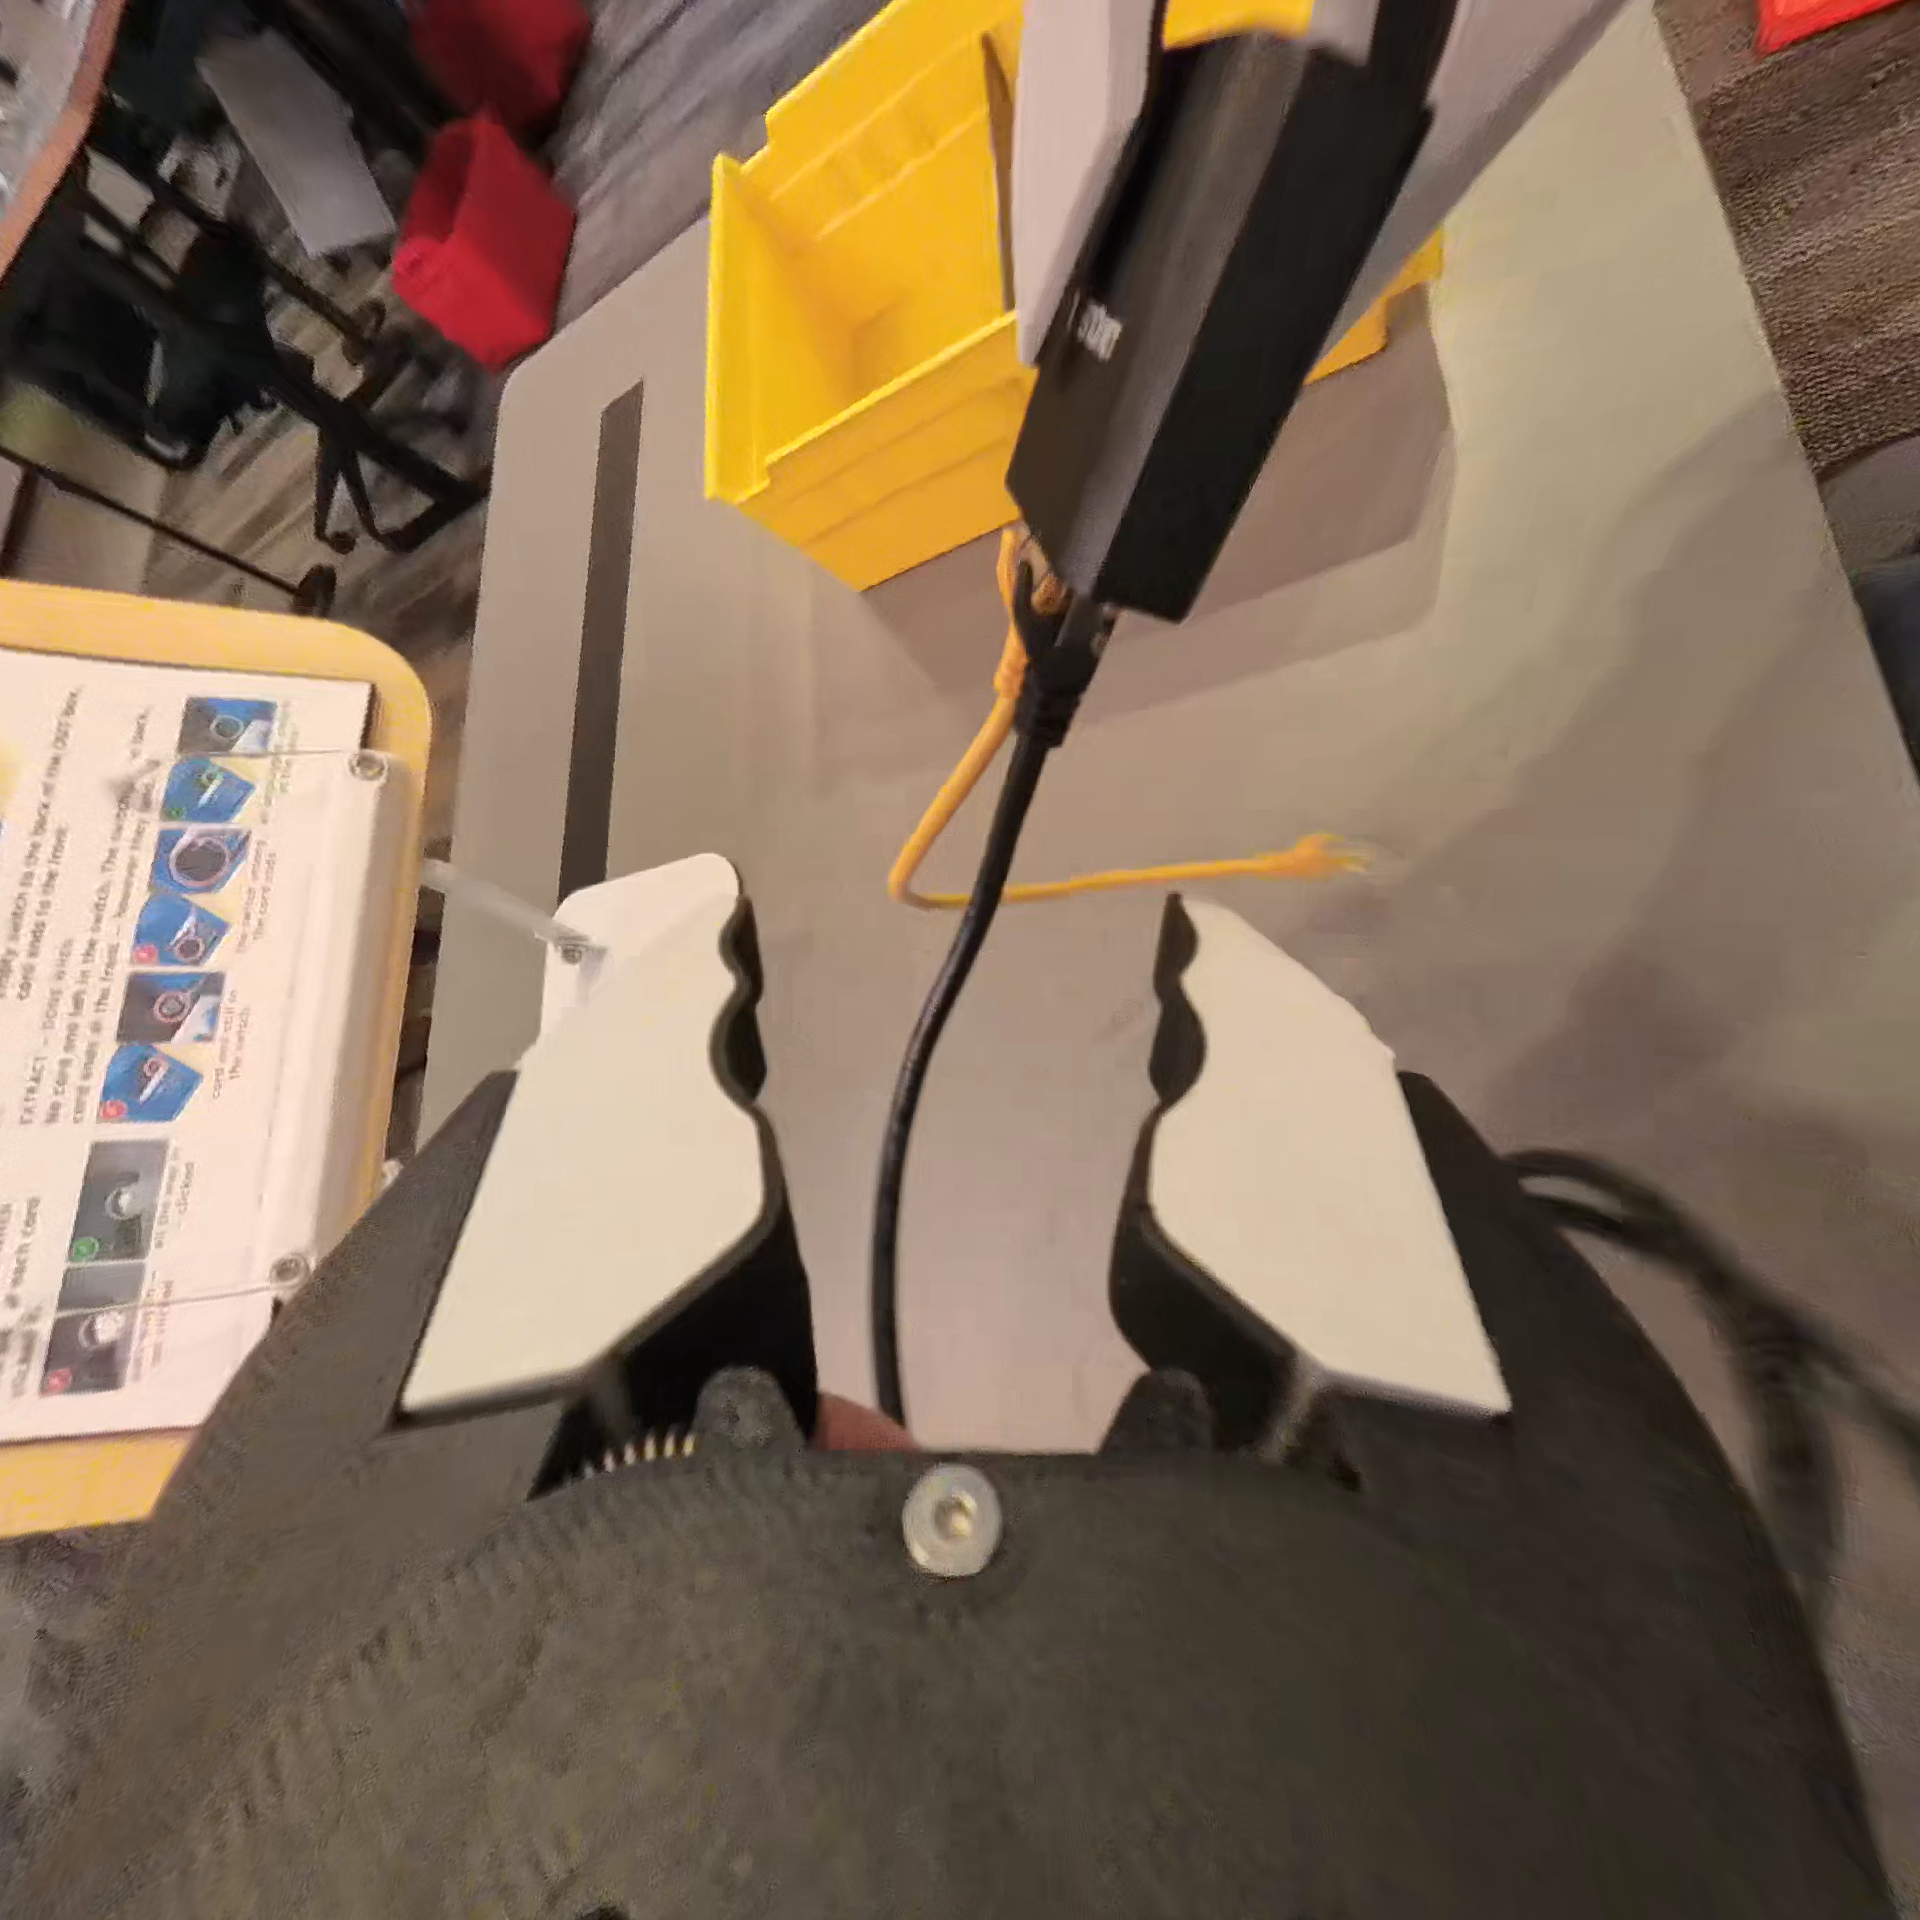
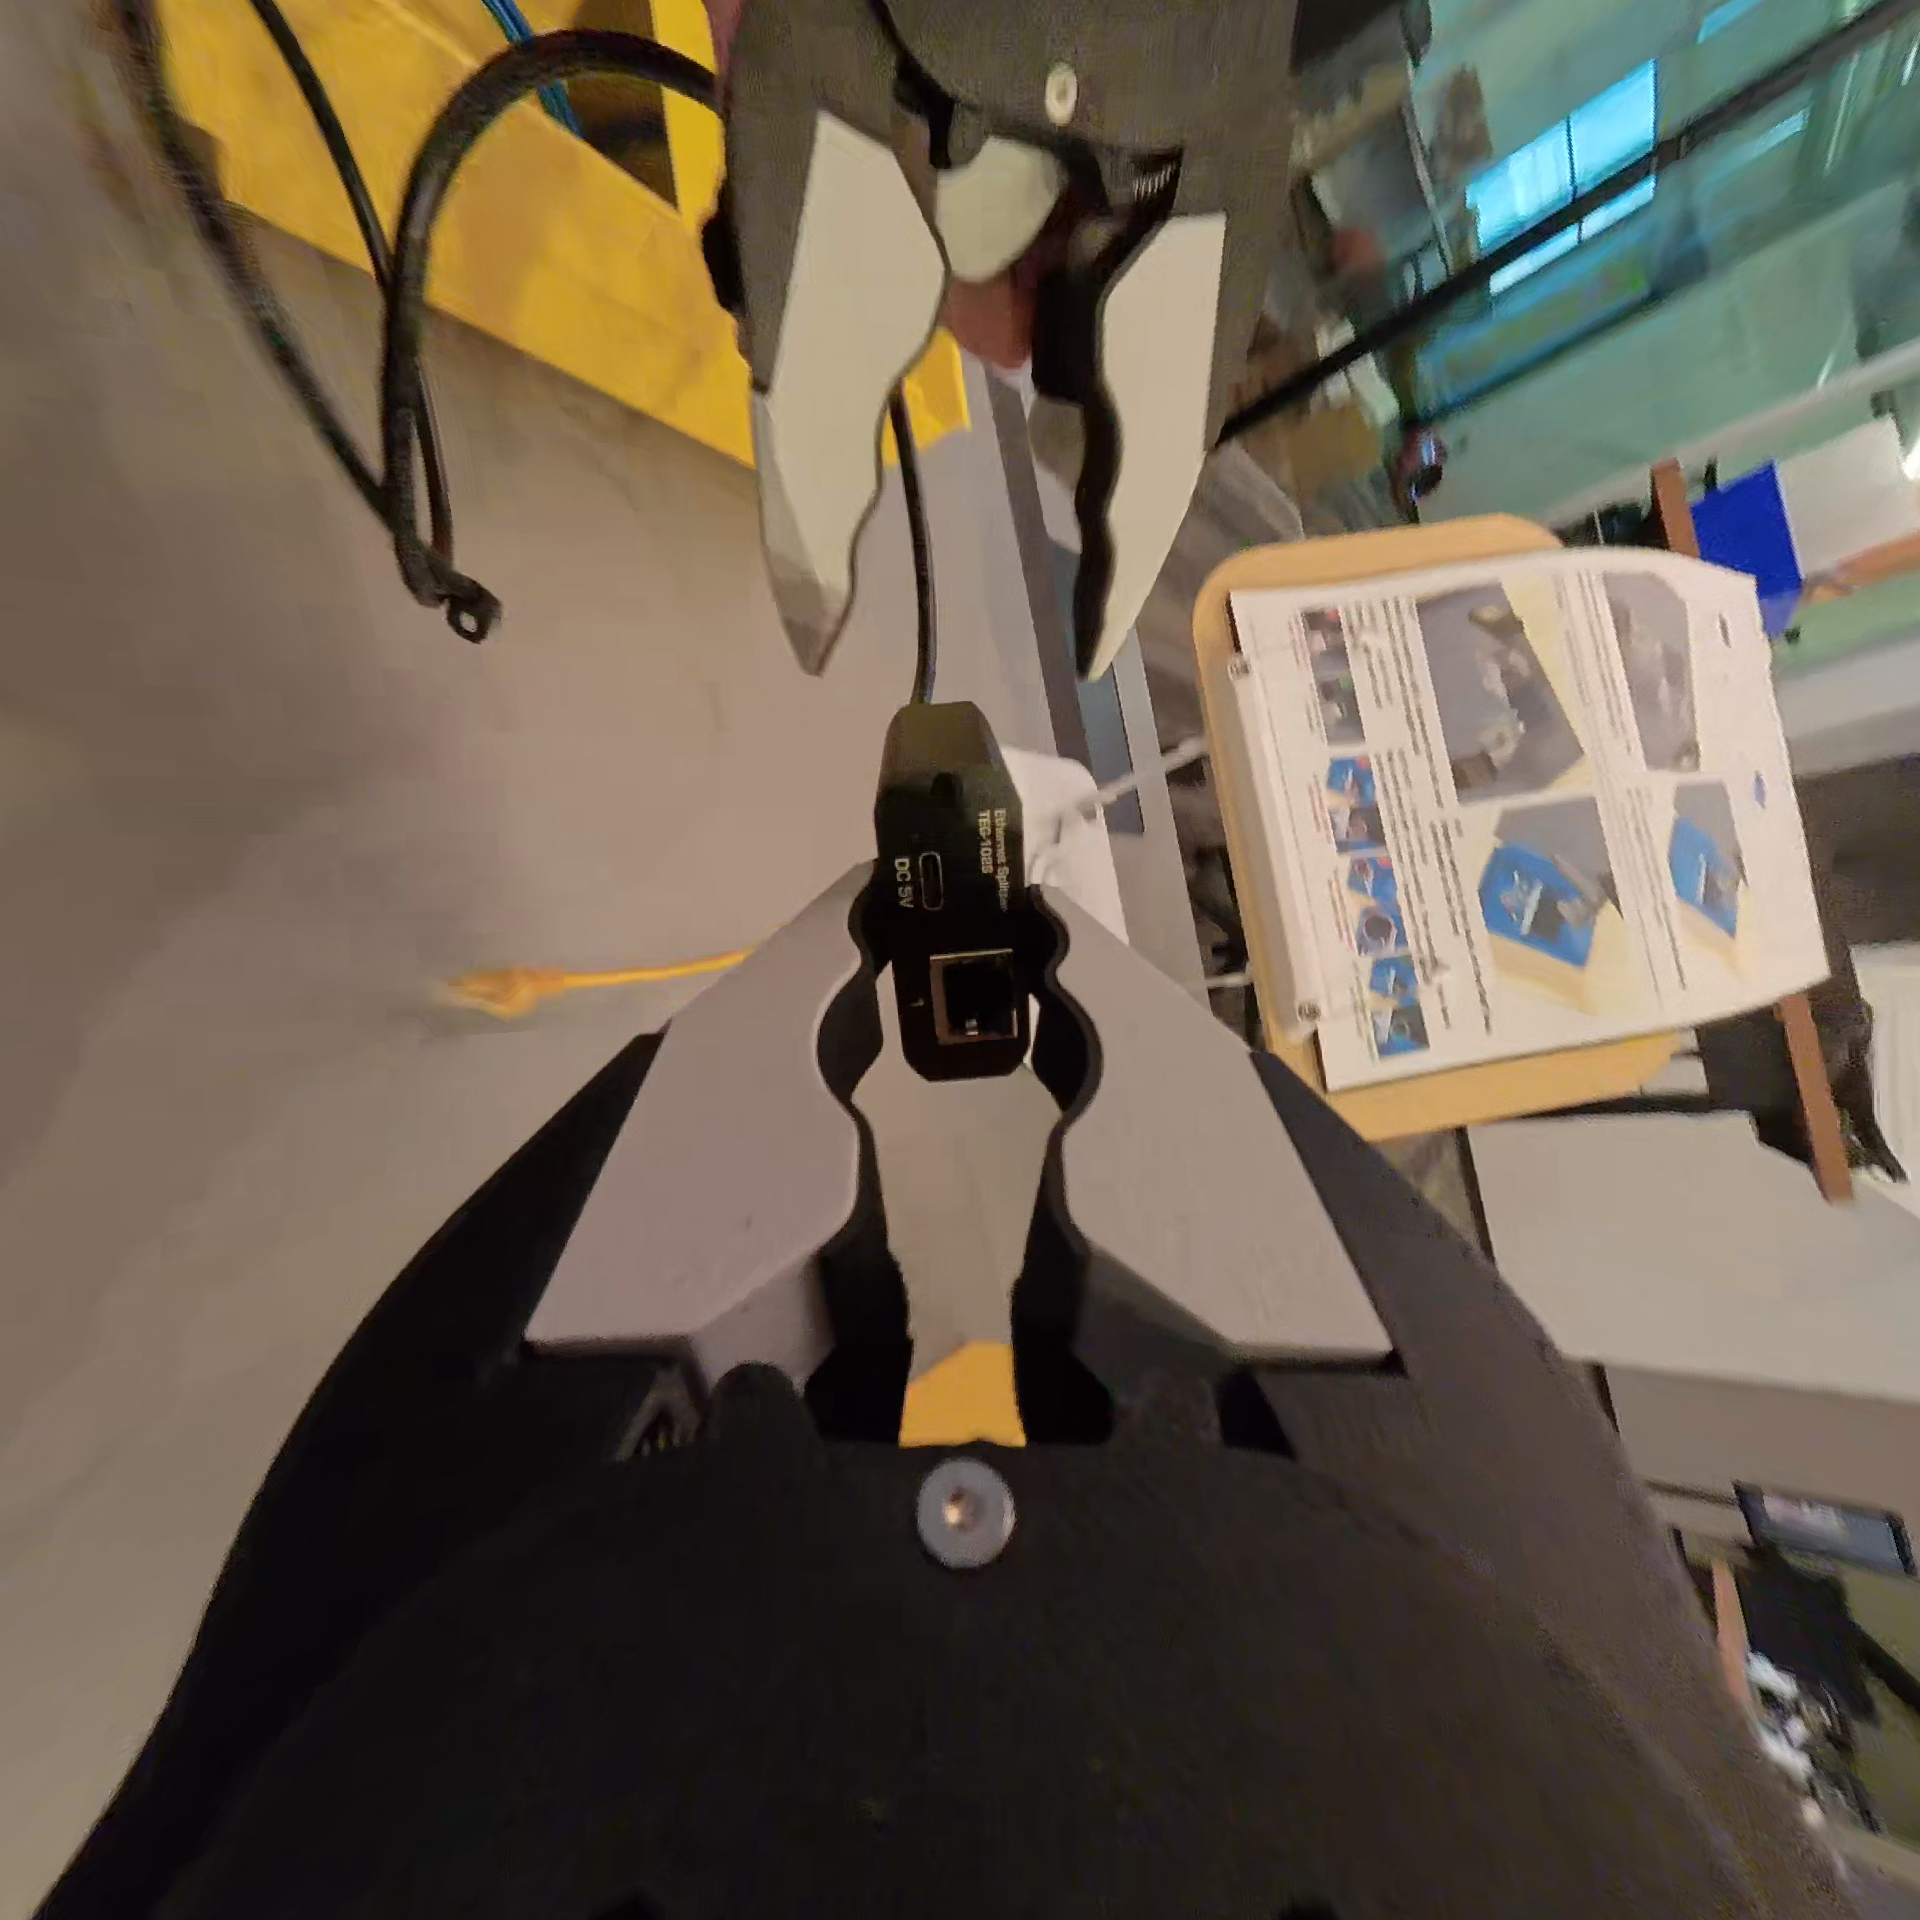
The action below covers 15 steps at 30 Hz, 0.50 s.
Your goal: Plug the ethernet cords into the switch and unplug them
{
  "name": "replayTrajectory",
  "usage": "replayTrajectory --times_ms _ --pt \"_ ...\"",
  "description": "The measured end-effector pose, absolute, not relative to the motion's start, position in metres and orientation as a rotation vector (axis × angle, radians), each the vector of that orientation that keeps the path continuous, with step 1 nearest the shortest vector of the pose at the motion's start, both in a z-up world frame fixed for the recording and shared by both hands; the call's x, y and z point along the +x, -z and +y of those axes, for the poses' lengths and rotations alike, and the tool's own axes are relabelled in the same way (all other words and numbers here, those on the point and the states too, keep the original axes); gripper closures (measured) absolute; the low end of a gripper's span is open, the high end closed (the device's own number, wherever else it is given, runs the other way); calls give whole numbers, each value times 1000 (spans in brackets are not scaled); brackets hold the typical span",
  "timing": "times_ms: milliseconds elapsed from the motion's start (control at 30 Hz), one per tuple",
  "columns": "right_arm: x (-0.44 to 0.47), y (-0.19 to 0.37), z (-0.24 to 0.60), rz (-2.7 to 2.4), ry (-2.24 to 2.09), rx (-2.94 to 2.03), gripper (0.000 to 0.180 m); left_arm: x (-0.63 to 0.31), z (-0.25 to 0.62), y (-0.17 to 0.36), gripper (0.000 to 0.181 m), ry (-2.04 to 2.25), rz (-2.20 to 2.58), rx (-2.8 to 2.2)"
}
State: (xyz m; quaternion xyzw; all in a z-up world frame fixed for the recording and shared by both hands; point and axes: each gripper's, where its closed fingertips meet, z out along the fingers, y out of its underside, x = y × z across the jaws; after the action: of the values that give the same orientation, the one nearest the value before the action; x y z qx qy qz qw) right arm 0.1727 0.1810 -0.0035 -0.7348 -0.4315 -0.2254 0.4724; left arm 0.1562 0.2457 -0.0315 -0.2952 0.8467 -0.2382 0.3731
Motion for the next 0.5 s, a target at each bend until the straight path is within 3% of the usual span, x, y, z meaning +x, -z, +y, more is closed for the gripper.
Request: replayTrajectory --times_ms 67,300,500 --pt "180 9 186 -1028 598 -1866 157 158 234 23 110 604 2137 -715" --pt "164 22 200 -1051 626 -1947 158 173 205 34 156 230 2112 -518" --pt "151 9 189 -1031 371 -1859 149 162 199 27 156 380 2054 -483"
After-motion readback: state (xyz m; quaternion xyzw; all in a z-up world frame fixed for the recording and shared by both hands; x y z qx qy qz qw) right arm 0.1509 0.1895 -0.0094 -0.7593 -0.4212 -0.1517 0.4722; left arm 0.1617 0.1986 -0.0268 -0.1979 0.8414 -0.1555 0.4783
